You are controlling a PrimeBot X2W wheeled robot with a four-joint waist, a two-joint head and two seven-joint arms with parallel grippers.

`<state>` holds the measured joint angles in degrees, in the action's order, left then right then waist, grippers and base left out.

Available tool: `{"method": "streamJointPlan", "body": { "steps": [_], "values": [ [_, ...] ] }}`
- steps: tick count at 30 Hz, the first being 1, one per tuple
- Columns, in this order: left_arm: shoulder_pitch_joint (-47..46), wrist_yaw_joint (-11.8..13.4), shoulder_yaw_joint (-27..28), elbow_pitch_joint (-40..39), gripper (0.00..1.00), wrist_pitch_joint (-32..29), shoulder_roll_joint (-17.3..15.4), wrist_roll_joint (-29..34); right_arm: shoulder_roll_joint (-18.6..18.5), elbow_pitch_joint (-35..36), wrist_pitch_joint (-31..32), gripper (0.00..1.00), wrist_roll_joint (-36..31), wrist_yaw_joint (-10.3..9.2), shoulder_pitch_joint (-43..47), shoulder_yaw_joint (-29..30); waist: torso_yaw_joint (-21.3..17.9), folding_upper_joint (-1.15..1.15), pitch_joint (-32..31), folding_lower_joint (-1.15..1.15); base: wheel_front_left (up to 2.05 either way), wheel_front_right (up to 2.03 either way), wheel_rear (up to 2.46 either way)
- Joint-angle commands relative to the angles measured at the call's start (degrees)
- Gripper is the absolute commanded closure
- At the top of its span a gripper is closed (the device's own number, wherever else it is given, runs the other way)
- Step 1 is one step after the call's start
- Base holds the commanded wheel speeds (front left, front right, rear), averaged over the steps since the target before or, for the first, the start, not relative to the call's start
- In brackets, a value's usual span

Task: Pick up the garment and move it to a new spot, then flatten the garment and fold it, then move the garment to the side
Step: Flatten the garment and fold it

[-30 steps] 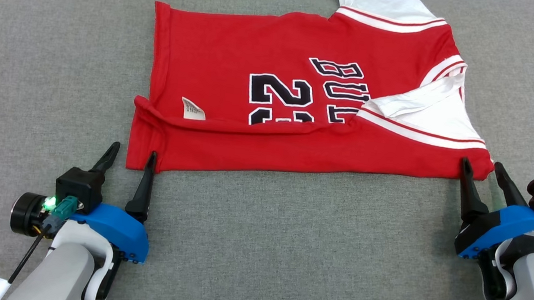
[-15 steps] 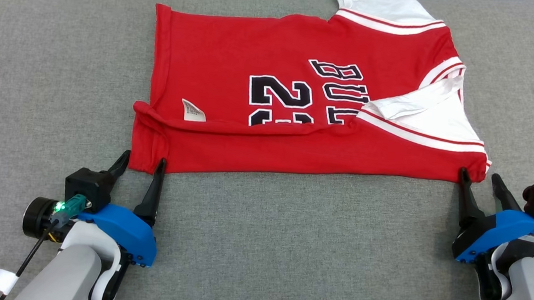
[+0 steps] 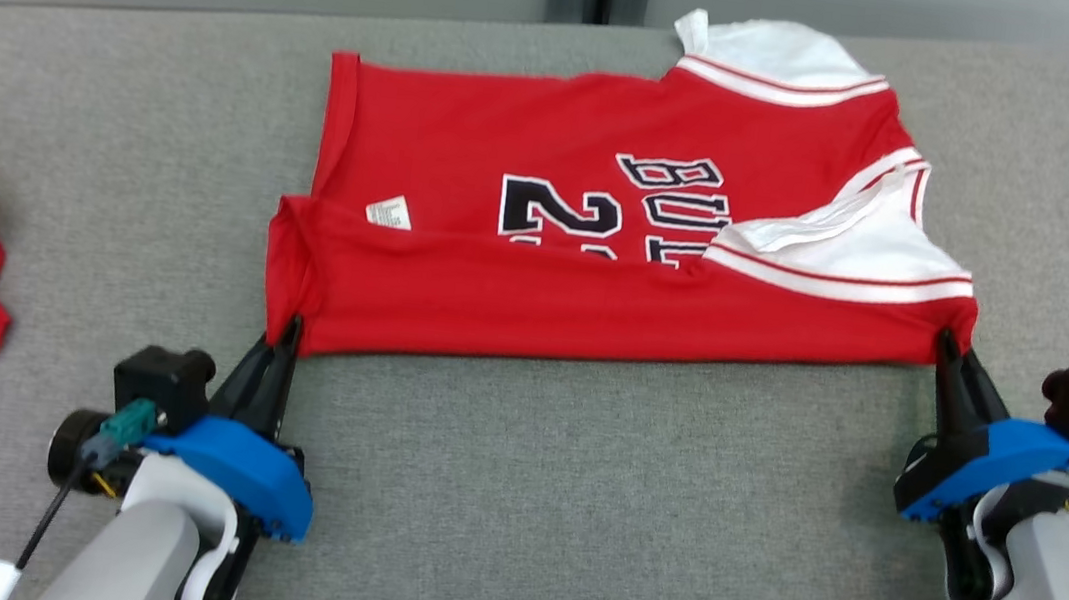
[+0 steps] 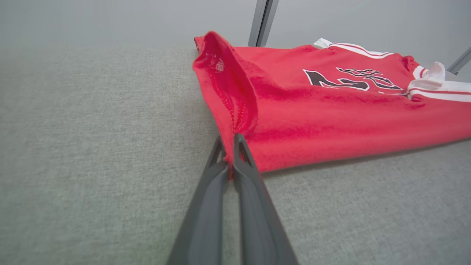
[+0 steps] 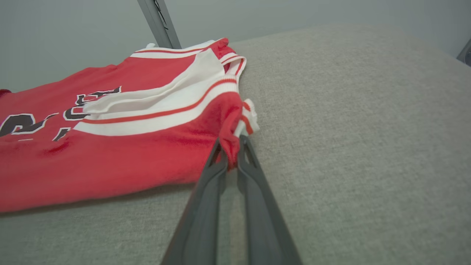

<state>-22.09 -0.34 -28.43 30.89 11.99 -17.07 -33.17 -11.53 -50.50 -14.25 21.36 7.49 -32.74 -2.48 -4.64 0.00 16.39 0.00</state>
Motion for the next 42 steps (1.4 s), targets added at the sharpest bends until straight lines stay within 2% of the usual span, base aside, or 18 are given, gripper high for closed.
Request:
{"method": "streamJointPlan", "body": {
  "steps": [1, 9, 11, 14, 22, 27, 28, 29, 30, 38, 42],
  "values": [
    [0.89, 0.19, 0.40, -0.21, 1.00, 0.47, -0.39, -0.18, -0.15, 0.32, -0.22, 1.00, 0.60, 0.01, 1.31, -0.16, -0.18, 0.00, -0.67, 0.00, 0.00, 0.00, 0.00],
    [10.28, 2.55, 1.18, -4.53, 1.00, 1.80, -0.82, -1.70, 0.22, 7.35, -0.42, 1.00, 3.82, 0.01, 11.16, -1.05, 1.45, 0.00, -6.46, 0.00, 0.00, 0.00, 0.00],
    [13.83, 3.73, 1.32, -6.77, 1.00, 1.77, -1.20, -2.25, 0.44, 11.24, 0.48, 1.00, 4.38, 0.01, 16.09, -0.71, 2.32, 0.00, -7.97, 0.00, 0.00, 0.00, 0.00],
    [15.96, 4.17, 1.19, -8.15, 1.00, 1.56, -1.57, -2.70, 0.63, 14.43, 1.21, 1.00, 4.66, 0.01, 19.94, 0.07, 2.94, 0.00, -8.76, 0.00, 0.00, 0.00, 0.00],
    [21.54, 5.92, 1.33, -12.05, 1.00, 1.40, -2.24, -3.61, 2.79, 30.24, 7.96, 1.00, 3.02, 0.01, 34.62, 5.43, 3.60, 0.00, -9.83, 0.00, 0.00, 0.00, 0.00],
    [23.71, 6.80, 0.95, -13.93, 1.00, 0.85, -2.28, -4.04, 5.01, 38.14, 12.98, 1.00, 0.60, 0.01, 39.85, 7.99, 3.17, 0.00, -9.51, 0.00, 0.00, 0.00, 0.00],
    [23.85, 6.88, 0.93, -13.98, 1.00, 0.89, -2.25, -4.03, 5.33, 39.17, 13.64, 0.55, 0.22, 0.01, 40.30, 8.32, 3.13, 0.00, -9.42, 0.00, 0.00, 0.00, 0.00],
    [23.77, 7.14, 1.00, -14.04, 0.22, 1.02, -2.29, -3.76, 5.67, 39.96, 14.26, 0.00, -0.05, 0.01, 40.46, 8.81, 3.07, 0.00, -9.32, 0.00, 0.00, 0.00, 0.00],
    [23.39, 7.41, 1.30, -14.28, 0.00, 1.29, -2.18, -3.65, 5.99, 40.76, 14.57, 0.00, -0.37, 0.01, 40.55, 9.32, 3.03, 0.00, -9.23, 0.00, 0.00, 0.00, 0.00],
    [20.44, 8.49, 4.13, -16.79, 0.00, 2.84, -2.20, -1.63, 6.45, 46.18, 12.17, 0.00, -6.50, 0.02, 36.76, 10.06, 2.28, 0.00, -9.42, 0.00, 0.00, 0.00, 0.00],
    [18.28, 7.79, 5.70, -17.41, 0.00, 3.20, -2.09, 0.20, 7.00, 47.62, 9.38, 0.00, -8.89, 0.02, 34.40, 9.51, 2.15, 0.00, -9.62, 0.00, 0.00, 0.00, 0.00]
  ]
}}
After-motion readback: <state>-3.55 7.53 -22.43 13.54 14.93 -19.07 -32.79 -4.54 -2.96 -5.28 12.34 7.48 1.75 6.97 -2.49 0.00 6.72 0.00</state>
